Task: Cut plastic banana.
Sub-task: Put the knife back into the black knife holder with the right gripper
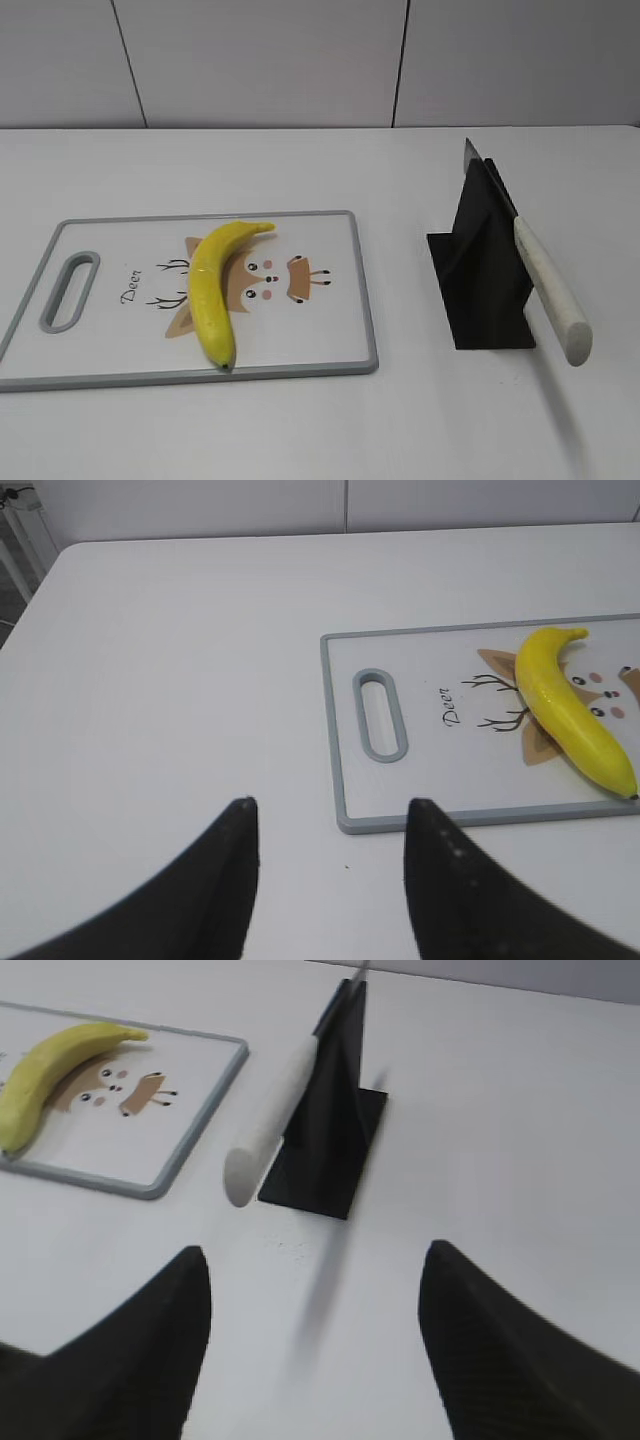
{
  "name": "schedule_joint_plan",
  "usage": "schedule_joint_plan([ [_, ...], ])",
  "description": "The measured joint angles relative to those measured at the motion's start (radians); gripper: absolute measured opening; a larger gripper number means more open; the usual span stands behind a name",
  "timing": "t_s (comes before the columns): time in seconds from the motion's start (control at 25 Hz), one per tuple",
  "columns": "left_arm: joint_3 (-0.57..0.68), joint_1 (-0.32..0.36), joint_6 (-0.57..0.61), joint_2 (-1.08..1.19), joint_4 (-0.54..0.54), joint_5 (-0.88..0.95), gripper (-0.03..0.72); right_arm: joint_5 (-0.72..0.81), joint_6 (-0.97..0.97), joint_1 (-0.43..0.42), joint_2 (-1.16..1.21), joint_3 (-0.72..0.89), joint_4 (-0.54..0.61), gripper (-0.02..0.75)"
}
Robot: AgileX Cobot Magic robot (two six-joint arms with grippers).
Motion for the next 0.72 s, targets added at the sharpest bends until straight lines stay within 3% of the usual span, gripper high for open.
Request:
schedule_joint_plan([
  [0.16, 0.0, 0.0, 0.0, 0.0, 0.001, 0.0, 0.441, 0.0, -0.007, -0.196, 0.0, 0.0, 0.033, 0.517],
  [0.28, 0.0, 0.0, 0.0, 0.0, 0.001, 0.0, 0.431, 0.0, -0.007, -0.287, 0.0, 0.0, 0.038, 0.517],
  [0.72, 0.0, 0.0, 0.0, 0.0, 0.001, 0.0, 0.389, 0.0, -0.001, -0.307, 0.0, 0.0, 0.049, 0.517],
])
